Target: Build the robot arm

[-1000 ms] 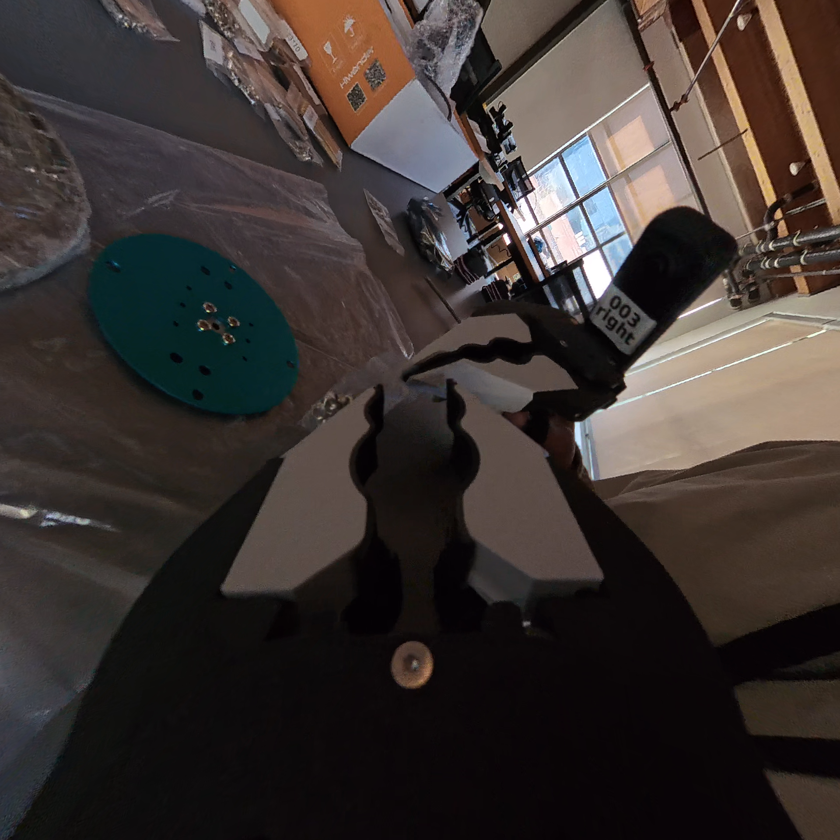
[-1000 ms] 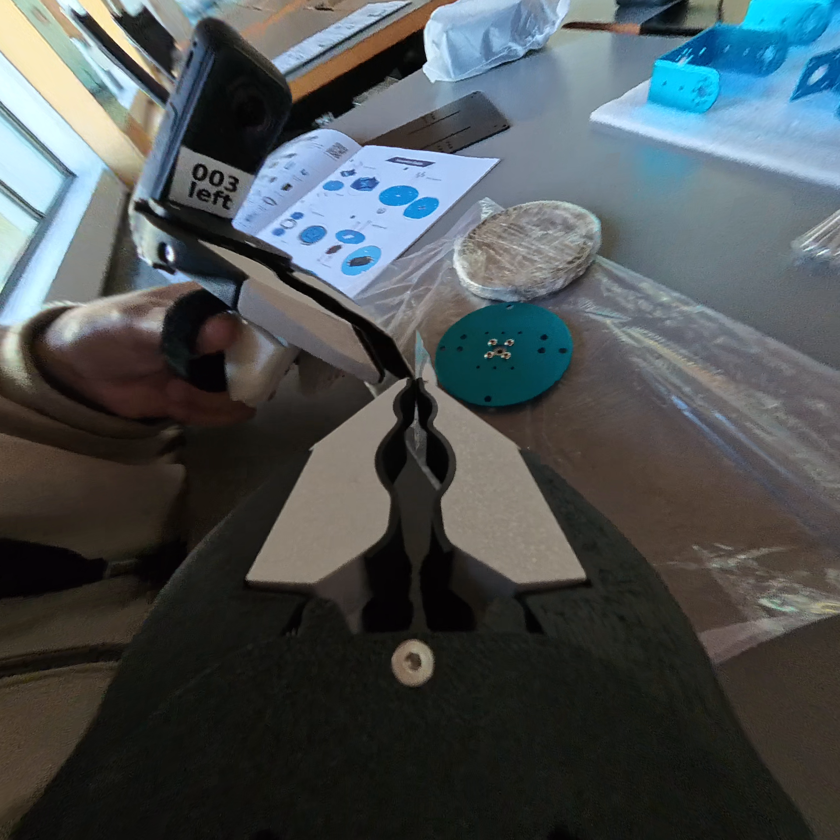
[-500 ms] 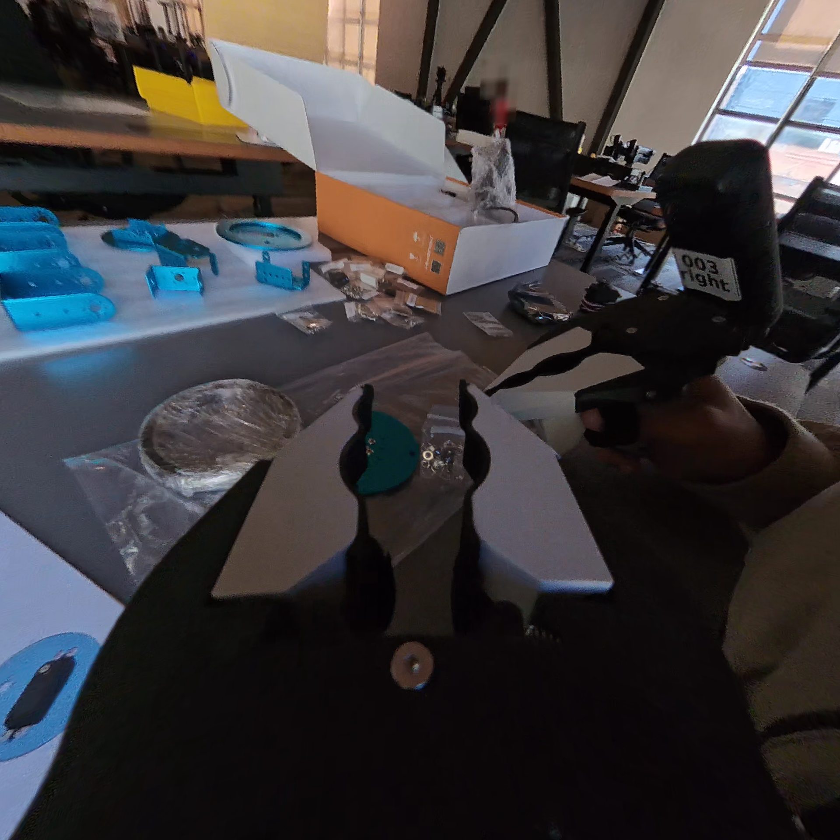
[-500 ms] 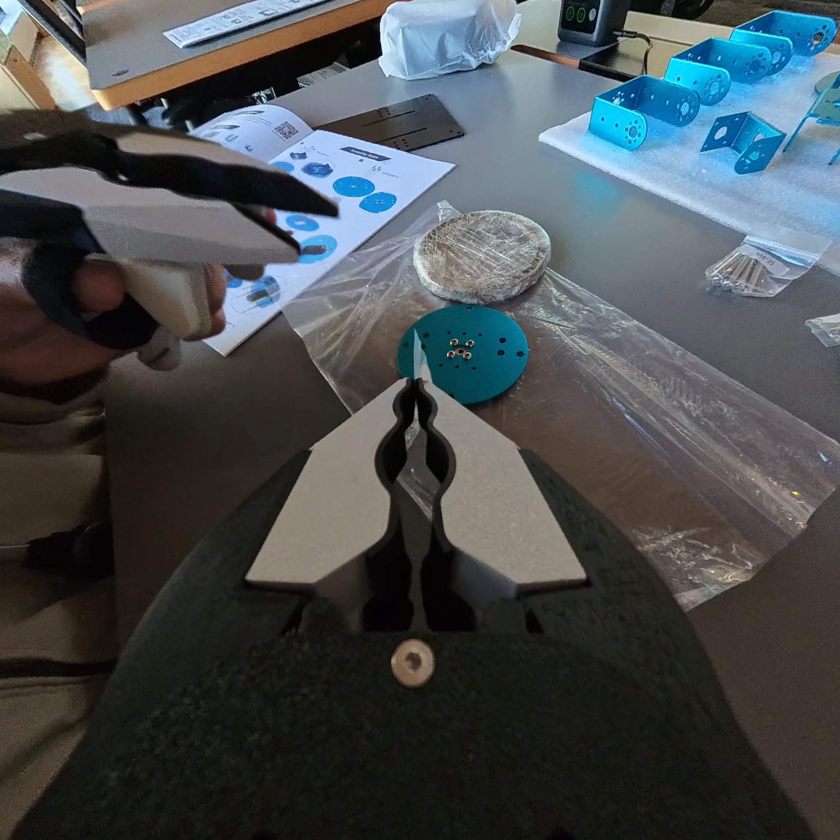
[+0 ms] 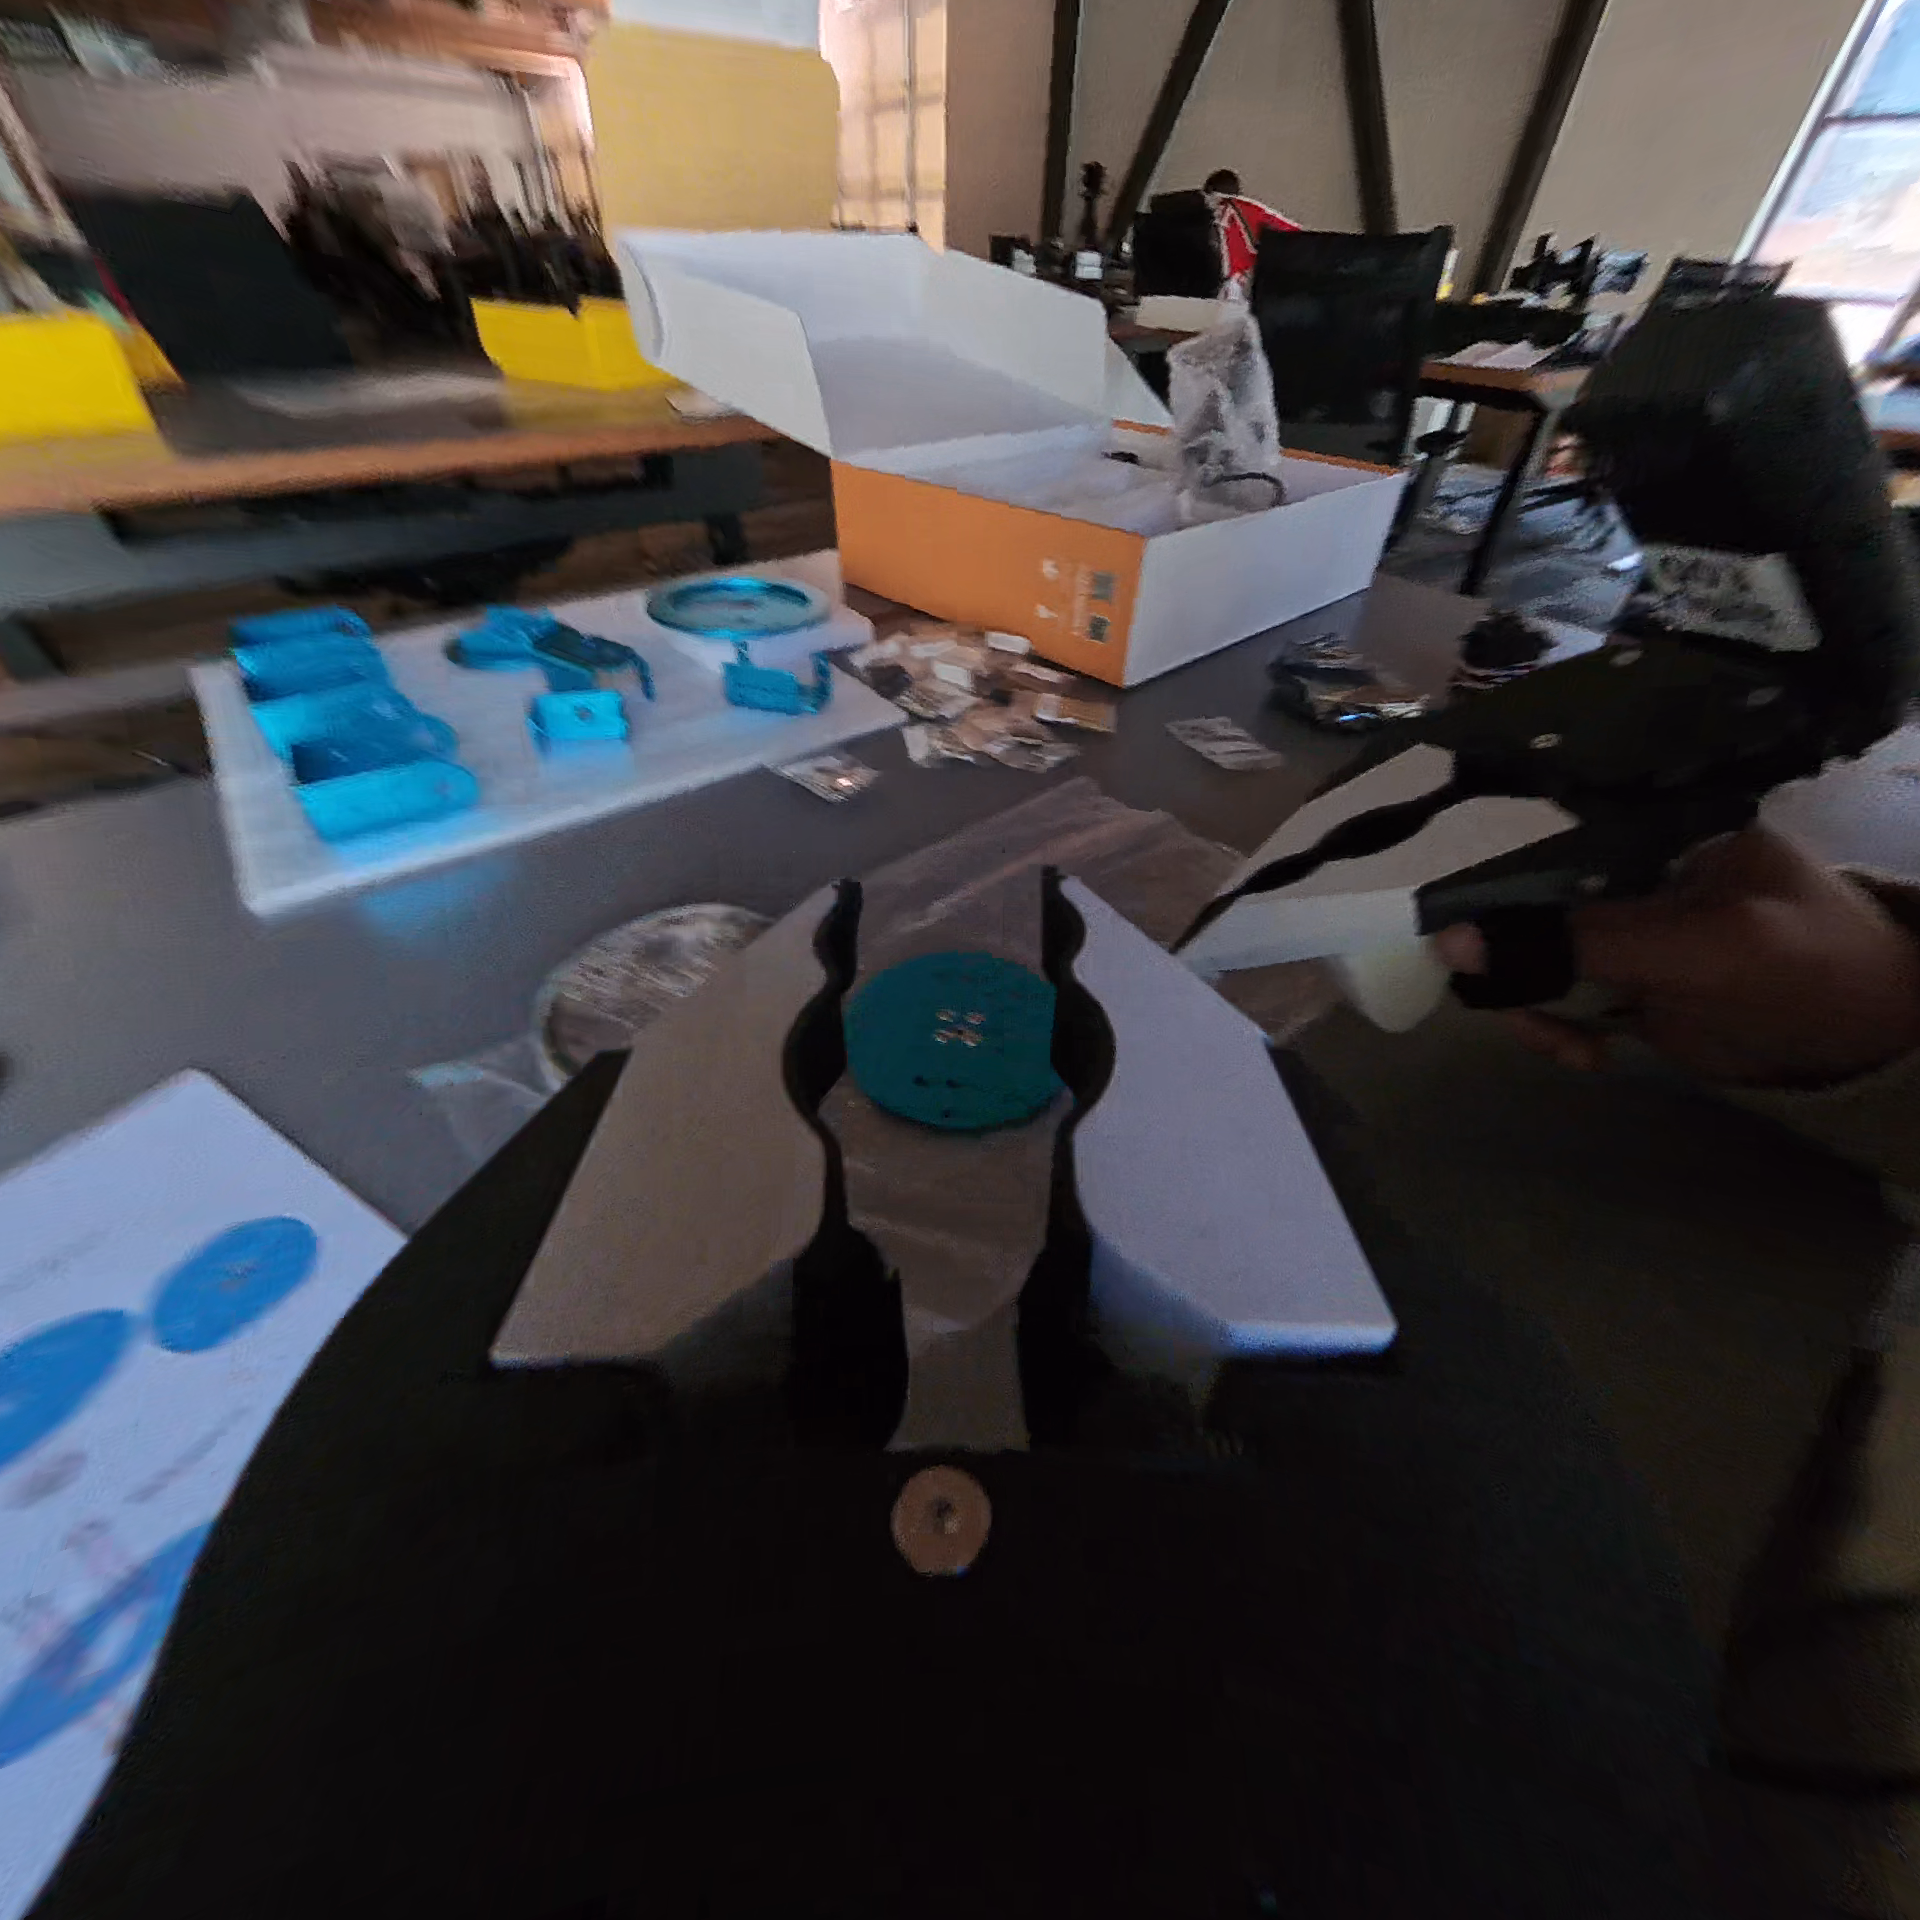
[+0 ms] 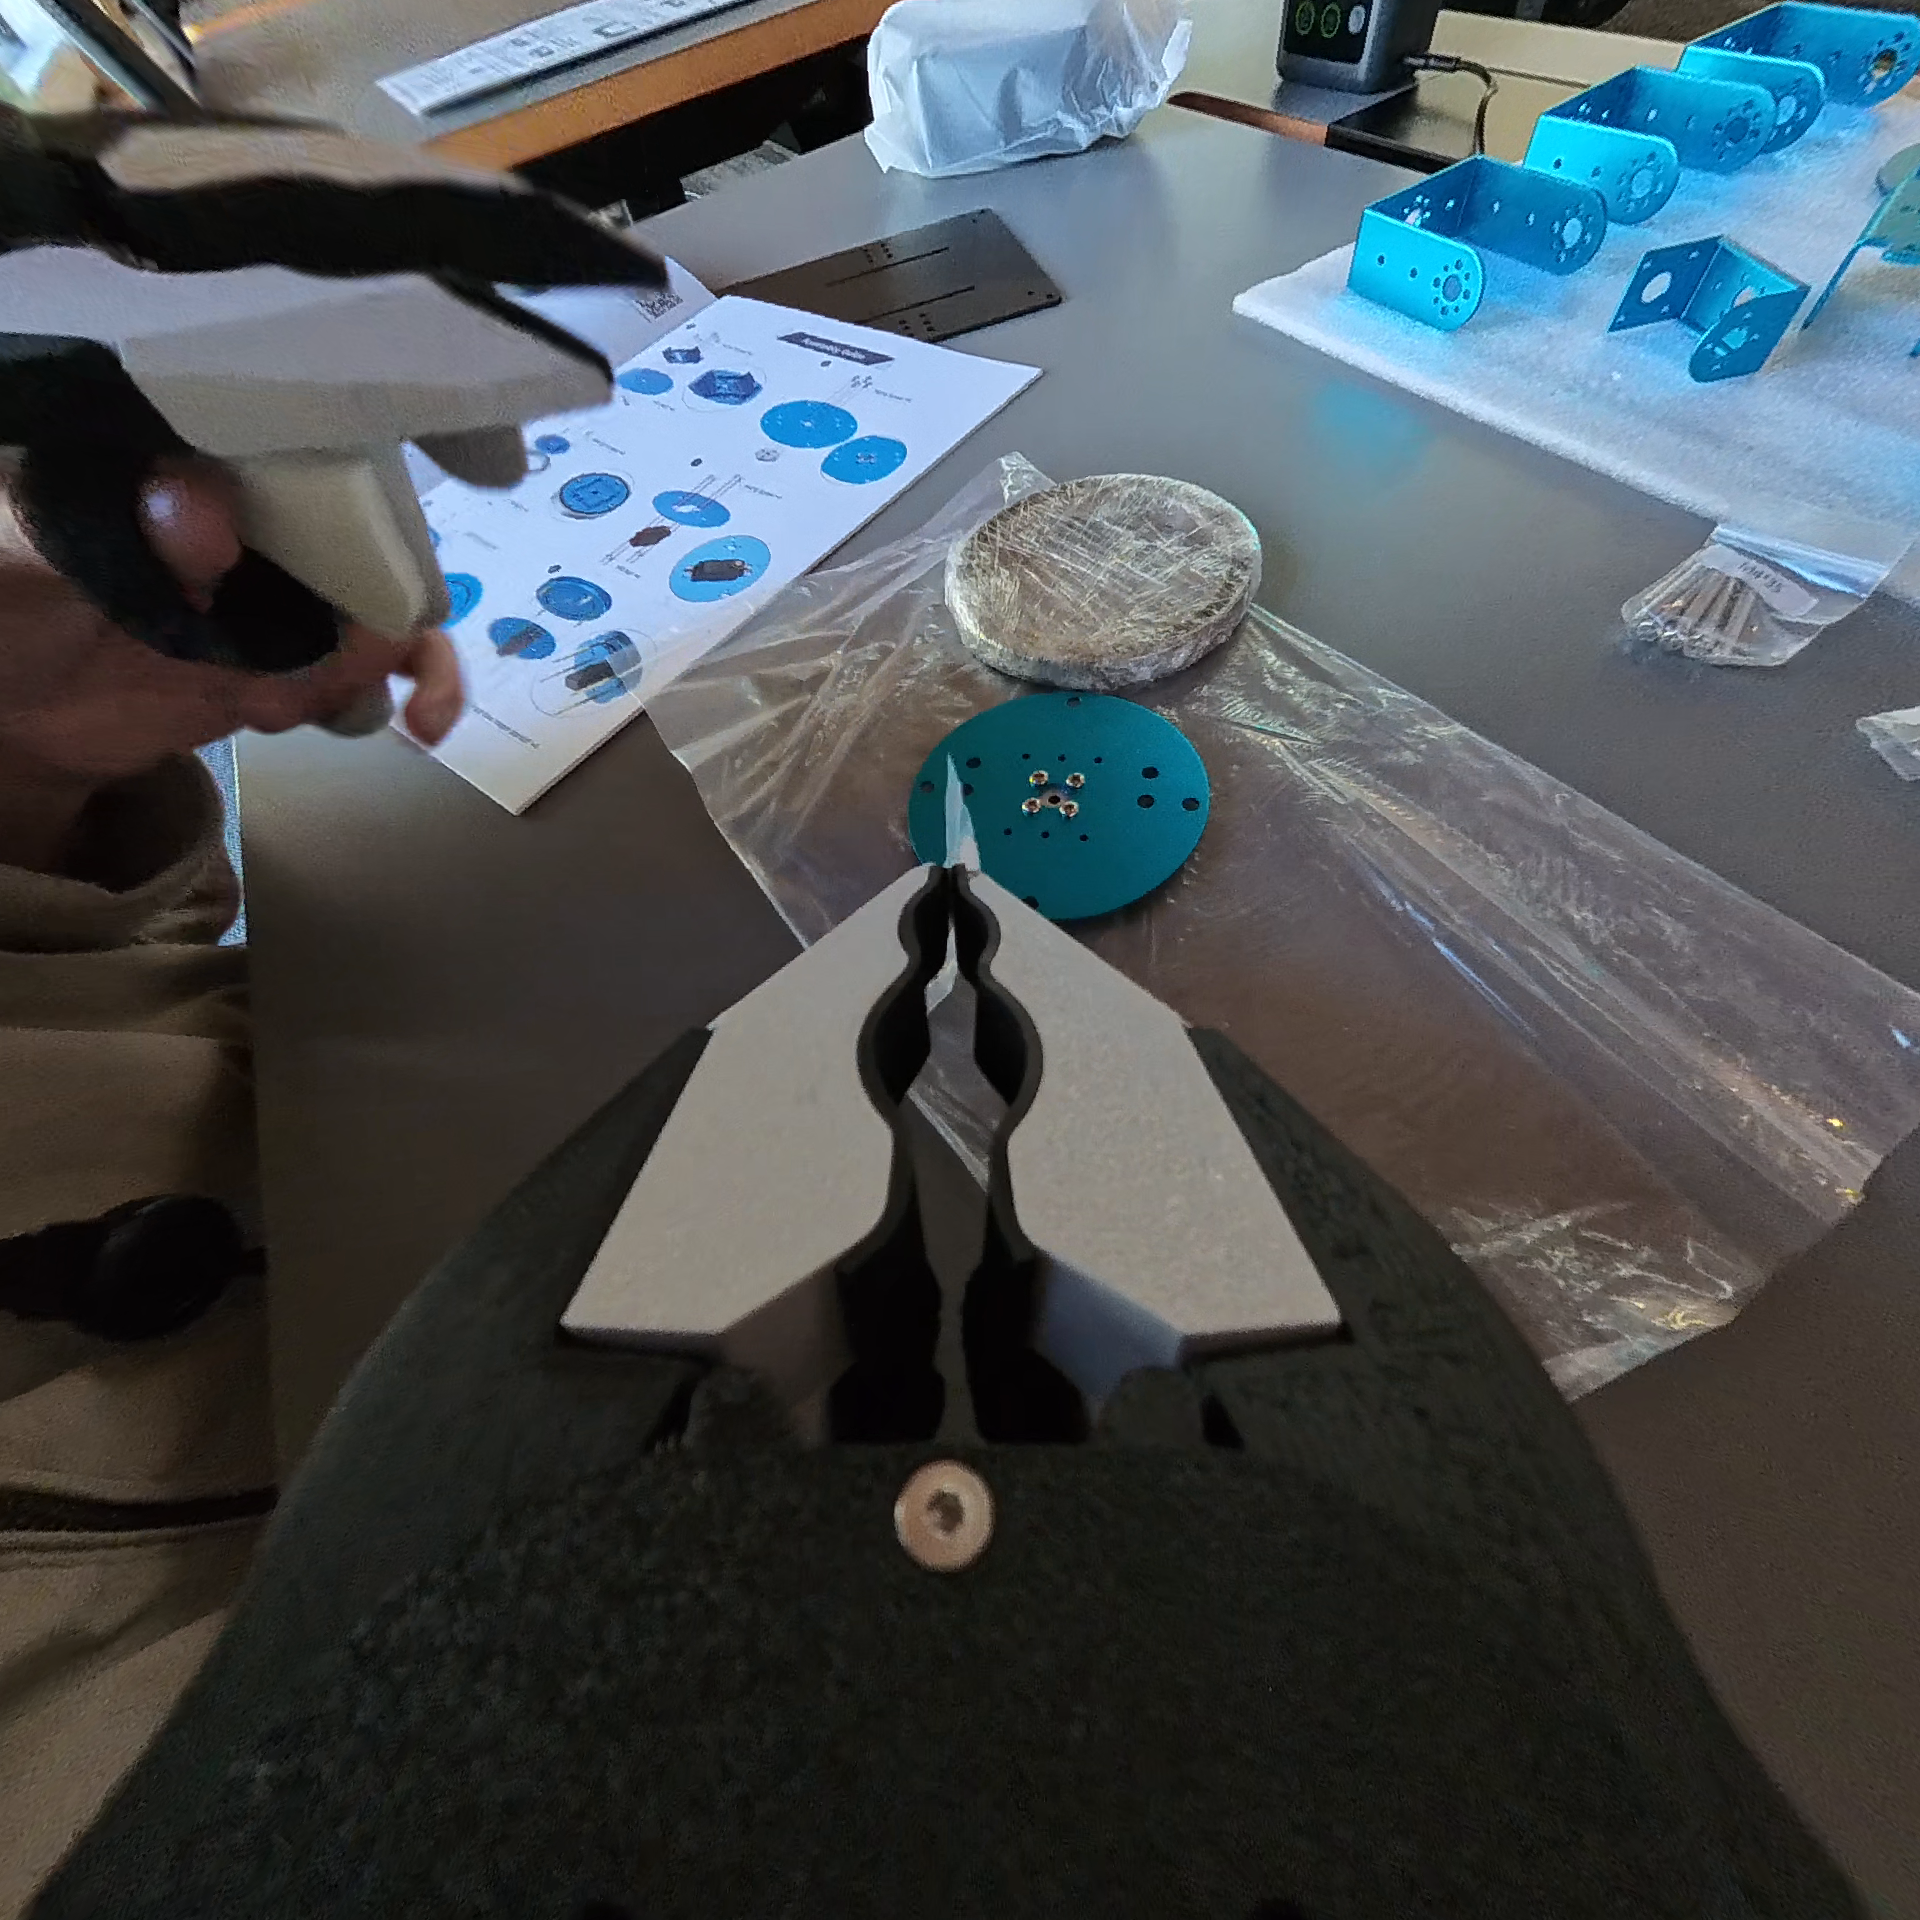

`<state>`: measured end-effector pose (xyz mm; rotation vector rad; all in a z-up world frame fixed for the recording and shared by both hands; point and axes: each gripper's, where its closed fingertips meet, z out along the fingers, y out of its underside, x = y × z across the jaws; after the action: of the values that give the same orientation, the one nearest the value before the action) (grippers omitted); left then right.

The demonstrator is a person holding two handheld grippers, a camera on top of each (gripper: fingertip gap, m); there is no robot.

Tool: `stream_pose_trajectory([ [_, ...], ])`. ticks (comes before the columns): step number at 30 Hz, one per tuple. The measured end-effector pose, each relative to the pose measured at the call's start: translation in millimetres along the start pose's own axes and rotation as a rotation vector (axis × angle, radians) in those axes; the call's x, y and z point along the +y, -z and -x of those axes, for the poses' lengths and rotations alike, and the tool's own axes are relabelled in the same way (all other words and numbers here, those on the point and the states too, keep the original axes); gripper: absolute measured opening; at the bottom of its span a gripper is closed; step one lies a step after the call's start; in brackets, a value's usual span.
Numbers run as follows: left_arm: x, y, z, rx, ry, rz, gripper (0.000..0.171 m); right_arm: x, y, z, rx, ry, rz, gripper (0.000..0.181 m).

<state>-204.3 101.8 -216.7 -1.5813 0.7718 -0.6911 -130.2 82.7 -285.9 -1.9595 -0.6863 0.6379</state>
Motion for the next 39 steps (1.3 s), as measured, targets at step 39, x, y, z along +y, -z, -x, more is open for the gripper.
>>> stream_pose_trajectory([
  [39,29.2,-43.7,-43.1,0.357,0.815,0.080,0.008,-31.9,-6.9,15.2,0.252,0.376,-0.114,0.000],
])
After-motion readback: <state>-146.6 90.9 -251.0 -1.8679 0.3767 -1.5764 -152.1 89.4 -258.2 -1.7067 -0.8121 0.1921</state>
